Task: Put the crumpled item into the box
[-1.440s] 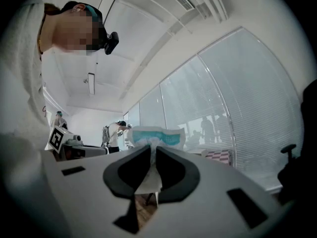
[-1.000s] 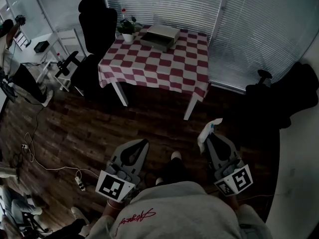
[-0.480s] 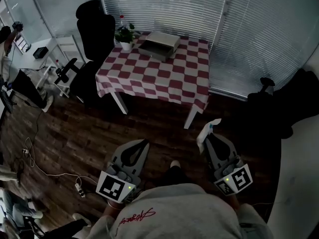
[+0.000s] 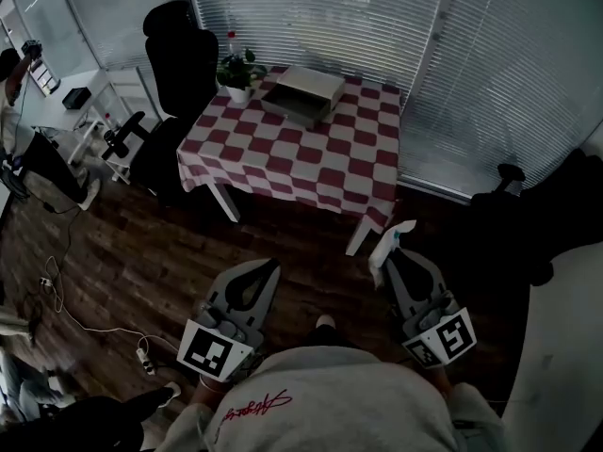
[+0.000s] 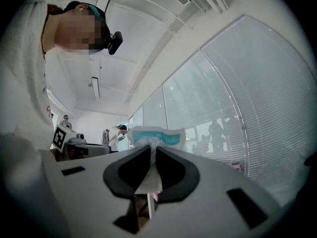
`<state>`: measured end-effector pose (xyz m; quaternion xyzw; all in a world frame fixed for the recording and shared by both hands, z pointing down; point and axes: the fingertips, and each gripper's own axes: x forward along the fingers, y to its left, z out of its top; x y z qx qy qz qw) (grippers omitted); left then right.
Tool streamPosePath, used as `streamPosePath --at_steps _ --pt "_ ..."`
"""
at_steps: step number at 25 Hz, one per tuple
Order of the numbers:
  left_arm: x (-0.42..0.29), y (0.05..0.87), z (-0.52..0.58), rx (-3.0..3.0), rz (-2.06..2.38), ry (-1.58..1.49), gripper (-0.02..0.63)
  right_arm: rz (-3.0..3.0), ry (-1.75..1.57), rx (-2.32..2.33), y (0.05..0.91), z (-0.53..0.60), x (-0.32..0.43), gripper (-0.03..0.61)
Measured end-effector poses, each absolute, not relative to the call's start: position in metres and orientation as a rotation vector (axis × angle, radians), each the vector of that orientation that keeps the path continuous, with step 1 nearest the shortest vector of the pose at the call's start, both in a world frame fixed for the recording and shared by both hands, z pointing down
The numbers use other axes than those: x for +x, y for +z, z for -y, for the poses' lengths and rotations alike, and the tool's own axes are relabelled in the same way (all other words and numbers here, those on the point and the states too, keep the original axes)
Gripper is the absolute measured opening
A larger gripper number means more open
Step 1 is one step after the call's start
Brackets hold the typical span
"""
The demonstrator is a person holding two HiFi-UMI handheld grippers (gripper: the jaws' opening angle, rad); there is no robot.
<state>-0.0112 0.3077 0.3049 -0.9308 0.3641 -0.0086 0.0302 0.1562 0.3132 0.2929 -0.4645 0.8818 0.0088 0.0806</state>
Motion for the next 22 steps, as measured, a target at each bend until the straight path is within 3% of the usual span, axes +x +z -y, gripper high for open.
streamPosePath --at_steps 22 --pt "0.051 0.312 -0.245 -2.764 -1.219 -0.149 0.02 -2.657 -0.07 -1.191 0.308 -0.234 0.206 0.046"
